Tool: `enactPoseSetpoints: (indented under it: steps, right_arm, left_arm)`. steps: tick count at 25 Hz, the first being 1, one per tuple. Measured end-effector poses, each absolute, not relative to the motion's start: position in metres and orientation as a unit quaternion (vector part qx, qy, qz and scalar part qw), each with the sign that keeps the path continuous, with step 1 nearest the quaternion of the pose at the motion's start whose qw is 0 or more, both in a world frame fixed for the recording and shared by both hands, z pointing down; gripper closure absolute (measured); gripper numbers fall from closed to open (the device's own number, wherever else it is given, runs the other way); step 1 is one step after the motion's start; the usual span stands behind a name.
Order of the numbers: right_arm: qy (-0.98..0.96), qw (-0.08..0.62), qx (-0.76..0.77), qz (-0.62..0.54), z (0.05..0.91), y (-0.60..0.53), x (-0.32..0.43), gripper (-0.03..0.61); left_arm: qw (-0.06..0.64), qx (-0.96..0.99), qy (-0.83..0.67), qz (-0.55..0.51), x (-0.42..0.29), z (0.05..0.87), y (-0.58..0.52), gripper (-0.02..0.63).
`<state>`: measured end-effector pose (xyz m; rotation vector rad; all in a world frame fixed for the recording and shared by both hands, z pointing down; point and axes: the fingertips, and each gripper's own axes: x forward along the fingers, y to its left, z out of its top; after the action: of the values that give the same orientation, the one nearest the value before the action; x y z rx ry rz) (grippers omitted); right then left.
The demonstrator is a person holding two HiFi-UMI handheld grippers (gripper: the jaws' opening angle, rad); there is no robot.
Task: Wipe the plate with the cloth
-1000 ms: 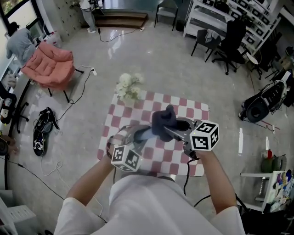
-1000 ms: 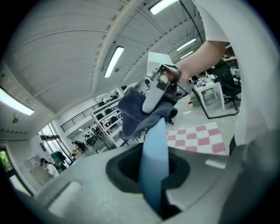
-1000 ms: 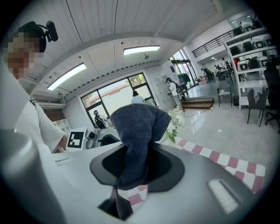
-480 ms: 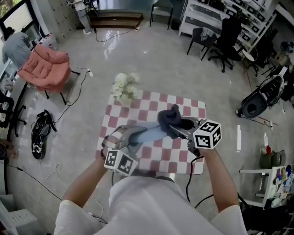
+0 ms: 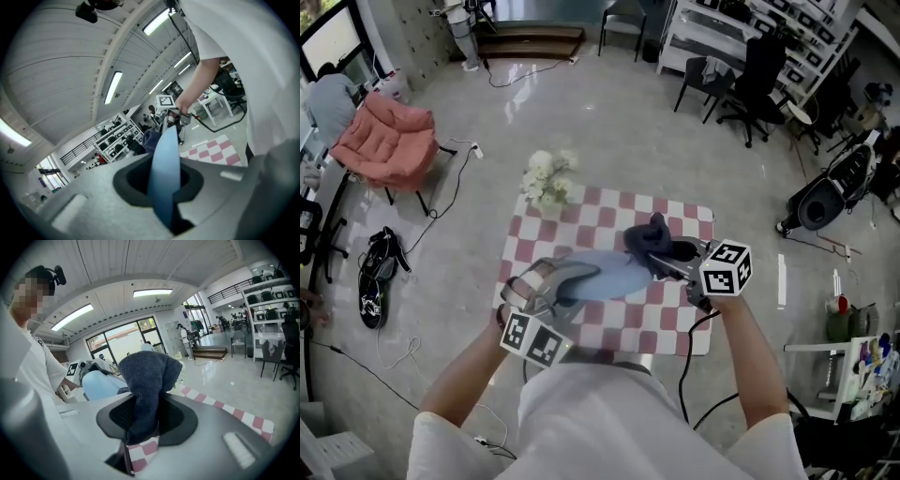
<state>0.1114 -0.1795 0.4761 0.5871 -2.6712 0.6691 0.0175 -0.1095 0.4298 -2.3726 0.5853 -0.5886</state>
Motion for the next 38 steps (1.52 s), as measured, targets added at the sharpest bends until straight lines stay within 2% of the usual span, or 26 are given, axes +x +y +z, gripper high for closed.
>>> enactPoseSetpoints:
  steps: [9, 16, 24, 38]
  right_arm:
    - [-0.938, 0.140, 0.150, 0.281, 0.486, -0.182, 0.111, 0.462]
    - [-0.937, 0.167, 0.144, 0.273, 0.491, -0.194, 0.107, 0.462]
    - [-0.949, 0.221, 0.105, 0.201, 0.474, -0.214, 0.084, 0.462]
    - [-0.943, 0.209, -0.106, 0.236, 0.450, -0.151, 0.008, 0.460]
  left_arm:
    - [0.331, -0.900, 0.196, -0.205, 0.021, 0.420, -0.098, 0.578]
    - [0.336, -0.904, 0.172, -0.200, 0.025, 0.417, -0.090, 0.578]
    - [0.343, -0.912, 0.130, -0.183, 0.044, 0.409, -0.074, 0.578]
    - [0.350, -0.920, 0.078, -0.161, 0.069, 0.400, -0.054, 0.578]
